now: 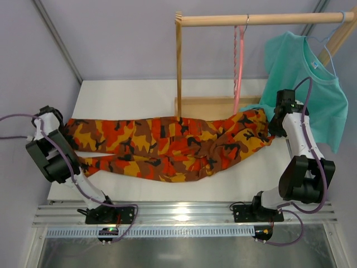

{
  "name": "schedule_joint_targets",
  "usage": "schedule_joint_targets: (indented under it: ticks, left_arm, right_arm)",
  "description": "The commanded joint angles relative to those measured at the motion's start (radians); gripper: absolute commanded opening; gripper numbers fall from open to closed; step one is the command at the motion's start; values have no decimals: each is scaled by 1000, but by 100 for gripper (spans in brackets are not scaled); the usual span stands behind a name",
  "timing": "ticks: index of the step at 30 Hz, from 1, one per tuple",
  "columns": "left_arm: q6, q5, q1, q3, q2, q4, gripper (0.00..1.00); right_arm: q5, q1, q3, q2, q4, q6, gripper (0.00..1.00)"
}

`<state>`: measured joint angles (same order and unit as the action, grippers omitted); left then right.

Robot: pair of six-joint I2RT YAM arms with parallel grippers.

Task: Place the trousers on the hanger
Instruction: Fold the trousers

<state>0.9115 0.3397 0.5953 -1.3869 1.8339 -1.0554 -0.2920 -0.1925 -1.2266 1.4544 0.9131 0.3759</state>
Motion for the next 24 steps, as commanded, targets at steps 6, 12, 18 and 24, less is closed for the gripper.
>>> schedule_joint_targets:
  ticks: [6,12,18,24]
  left_arm:
    - [-220,41,-100,-14,-100,189,48]
    - [-180,195,-127,150,-258,192,49]
    - [-149,141,-65,272,-395,209,51]
    - [-122,50,14,389,-492,209,44]
  right_arm:
    - [1,4,-34,8,-69,8,4]
    - [17,5,-30,3,-79,12,4]
    - [37,7,-20,0,-88,0,4]
    - [53,7,-21,-3,-94,-9,4]
